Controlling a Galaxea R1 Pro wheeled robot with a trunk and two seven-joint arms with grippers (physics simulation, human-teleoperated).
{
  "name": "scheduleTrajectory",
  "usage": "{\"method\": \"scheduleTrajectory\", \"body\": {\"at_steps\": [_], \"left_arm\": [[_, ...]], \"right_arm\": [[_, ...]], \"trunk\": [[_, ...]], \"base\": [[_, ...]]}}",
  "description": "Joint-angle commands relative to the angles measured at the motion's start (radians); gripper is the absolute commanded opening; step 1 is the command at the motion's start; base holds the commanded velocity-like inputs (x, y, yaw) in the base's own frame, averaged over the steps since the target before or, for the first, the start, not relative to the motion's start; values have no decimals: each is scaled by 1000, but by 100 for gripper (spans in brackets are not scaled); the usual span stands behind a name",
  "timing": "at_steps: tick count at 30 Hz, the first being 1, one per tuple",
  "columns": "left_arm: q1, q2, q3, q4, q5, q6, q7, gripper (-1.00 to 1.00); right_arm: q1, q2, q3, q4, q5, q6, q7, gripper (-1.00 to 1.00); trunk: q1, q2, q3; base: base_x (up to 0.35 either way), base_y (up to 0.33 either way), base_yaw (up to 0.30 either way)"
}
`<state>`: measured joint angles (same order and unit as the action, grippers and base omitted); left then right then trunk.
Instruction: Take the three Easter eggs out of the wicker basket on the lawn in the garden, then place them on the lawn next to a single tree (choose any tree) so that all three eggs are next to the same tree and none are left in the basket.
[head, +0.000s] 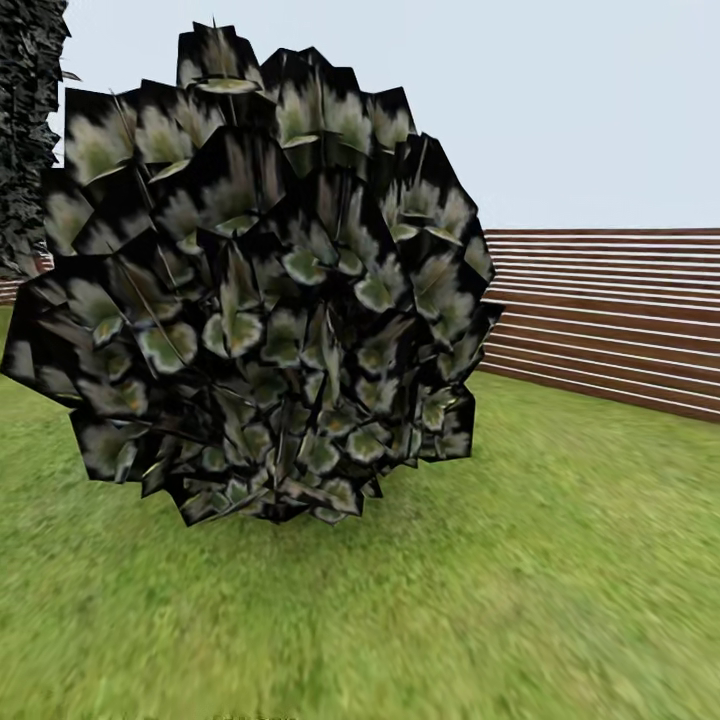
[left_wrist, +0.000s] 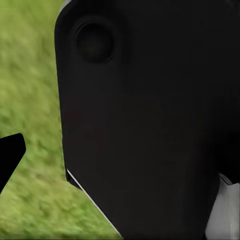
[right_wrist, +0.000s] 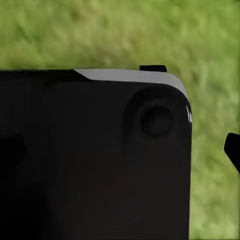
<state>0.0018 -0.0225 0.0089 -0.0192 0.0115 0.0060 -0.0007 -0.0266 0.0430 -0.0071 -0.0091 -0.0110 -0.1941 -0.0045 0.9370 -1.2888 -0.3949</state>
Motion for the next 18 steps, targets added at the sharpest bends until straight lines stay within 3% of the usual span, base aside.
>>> {"method": "scheduleTrajectory", "body": {"at_steps": [1,6,10,18], "left_arm": [[0,1,1,-2,0,0,-1,100],[0,4,-1,-27,-1,-1,-1,100],[0,5,-1,-85,-1,-2,-1,100],[0,7,-1,-303,0,-1,-1,100]], "right_arm": [[0,0,0,0,-1,-21,0,100],[0,0,1,0,-1,-73,0,100],[0,-3,0,-36,0,-178,0,100],[-1,-5,0,-119,2,-228,0,100]], "trunk": [[-4,7,2],[-23,42,18],[-38,70,31],[-69,126,56]], "base": [[0,0,249],[0,0,257],[0,0,281],[0,0,288]]}}
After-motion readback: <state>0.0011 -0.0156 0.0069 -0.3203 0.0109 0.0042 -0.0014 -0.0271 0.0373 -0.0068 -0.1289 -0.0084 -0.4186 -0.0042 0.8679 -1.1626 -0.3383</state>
